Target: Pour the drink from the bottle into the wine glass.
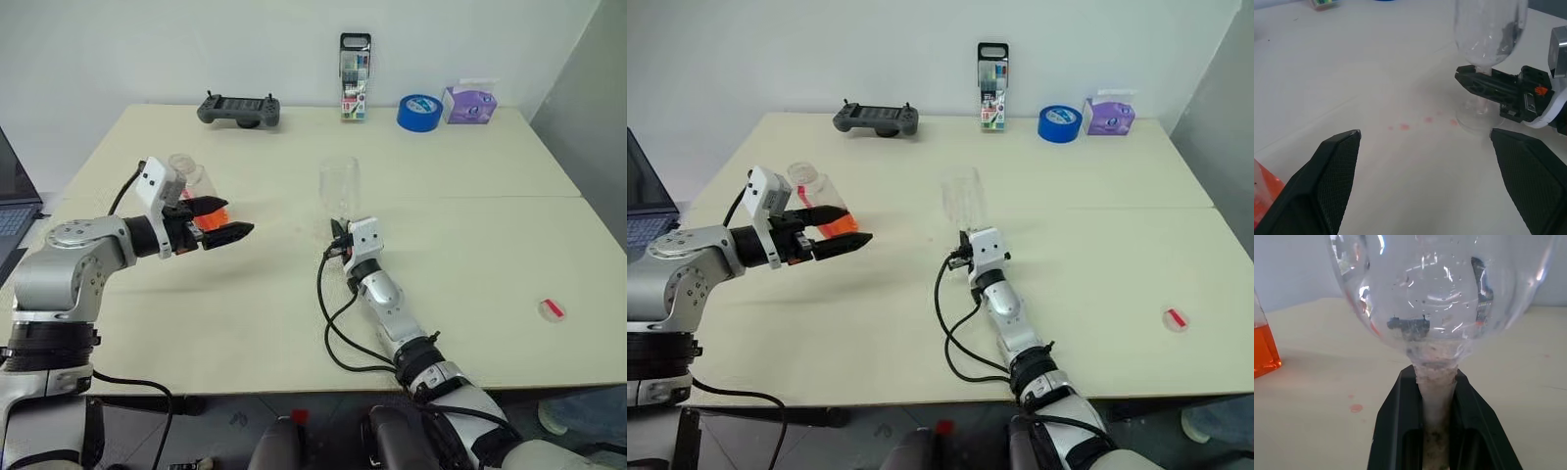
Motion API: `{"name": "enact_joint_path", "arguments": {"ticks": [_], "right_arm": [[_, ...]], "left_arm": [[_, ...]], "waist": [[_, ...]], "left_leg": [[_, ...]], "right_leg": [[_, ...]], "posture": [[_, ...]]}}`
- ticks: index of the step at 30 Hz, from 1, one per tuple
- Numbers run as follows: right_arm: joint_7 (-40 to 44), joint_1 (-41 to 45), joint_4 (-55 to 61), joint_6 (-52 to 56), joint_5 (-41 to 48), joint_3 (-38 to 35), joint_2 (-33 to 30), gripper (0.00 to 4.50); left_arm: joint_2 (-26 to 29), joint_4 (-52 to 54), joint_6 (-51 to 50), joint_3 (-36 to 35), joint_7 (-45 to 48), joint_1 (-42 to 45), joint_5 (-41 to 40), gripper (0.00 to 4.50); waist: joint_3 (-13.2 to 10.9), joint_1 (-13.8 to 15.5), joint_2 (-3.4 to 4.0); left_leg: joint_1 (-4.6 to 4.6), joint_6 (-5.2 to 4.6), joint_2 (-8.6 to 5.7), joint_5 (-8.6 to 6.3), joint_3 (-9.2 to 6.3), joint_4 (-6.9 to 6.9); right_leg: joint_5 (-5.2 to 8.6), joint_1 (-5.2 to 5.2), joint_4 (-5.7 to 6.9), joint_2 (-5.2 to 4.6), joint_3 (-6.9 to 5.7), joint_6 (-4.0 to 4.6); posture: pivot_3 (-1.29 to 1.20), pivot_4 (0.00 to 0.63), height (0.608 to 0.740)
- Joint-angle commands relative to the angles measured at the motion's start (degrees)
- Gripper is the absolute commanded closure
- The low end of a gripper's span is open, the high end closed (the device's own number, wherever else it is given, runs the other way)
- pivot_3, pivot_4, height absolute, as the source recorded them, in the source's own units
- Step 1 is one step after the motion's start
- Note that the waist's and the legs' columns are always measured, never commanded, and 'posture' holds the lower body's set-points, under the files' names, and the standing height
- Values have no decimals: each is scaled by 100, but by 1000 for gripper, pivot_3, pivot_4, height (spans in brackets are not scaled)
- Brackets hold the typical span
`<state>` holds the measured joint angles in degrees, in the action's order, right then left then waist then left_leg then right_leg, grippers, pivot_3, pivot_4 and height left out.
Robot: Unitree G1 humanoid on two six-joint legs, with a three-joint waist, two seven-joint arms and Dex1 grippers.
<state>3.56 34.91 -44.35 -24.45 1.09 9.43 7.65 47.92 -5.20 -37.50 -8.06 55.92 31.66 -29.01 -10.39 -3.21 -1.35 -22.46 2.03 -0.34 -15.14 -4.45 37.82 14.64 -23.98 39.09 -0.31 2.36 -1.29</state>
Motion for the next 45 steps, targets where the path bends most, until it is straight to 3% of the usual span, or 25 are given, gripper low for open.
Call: {"name": "enact_joint_path", "arguments": {"ticks": [1,7,14,23,35,45], "right_arm": [[52,-523,-66,374,-95,49,155,4261],[65,-692,203,545,-214,44,139,4262],[338,-579,424,1142,-271,93,63,4262],[819,136,1291,1548,-101,38,106,4263],[488,1552,-1075,270,-279,-145,250,4264],[702,1439,-1787,29,-91,-397,285,4264]], "left_arm": [[5,-19,157,18,110,201,59,0],[-21,-145,208,64,184,300,128,0],[-44,-255,232,128,305,396,195,0],[5,-183,183,46,386,274,167,0],[169,463,-175,-285,264,-227,-44,0],[177,731,-324,-400,137,-390,-137,0]], "waist": [[6,0,-8],[12,-3,-15],[24,-8,-34],[18,-31,-28],[12,-30,-25],[12,-12,-25]], "left_leg": [[2,0,1,0,0,0],[66,-1,2,-3,0,-12],[70,-1,6,-3,-2,-13],[68,-1,11,-3,0,-17],[54,0,9,-3,5,-33],[58,0,6,-2,0,-33]], "right_leg": [[0,2,0,0,0,0],[6,60,-10,5,1,3],[7,61,-9,7,1,4],[7,54,-7,7,2,4],[6,34,-11,-5,7,5],[6,40,-10,-5,3,5]], "posture": [[0,150,740],[0,150,740],[0,150,740],[0,150,740],[0,150,740],[0,150,740]]}}
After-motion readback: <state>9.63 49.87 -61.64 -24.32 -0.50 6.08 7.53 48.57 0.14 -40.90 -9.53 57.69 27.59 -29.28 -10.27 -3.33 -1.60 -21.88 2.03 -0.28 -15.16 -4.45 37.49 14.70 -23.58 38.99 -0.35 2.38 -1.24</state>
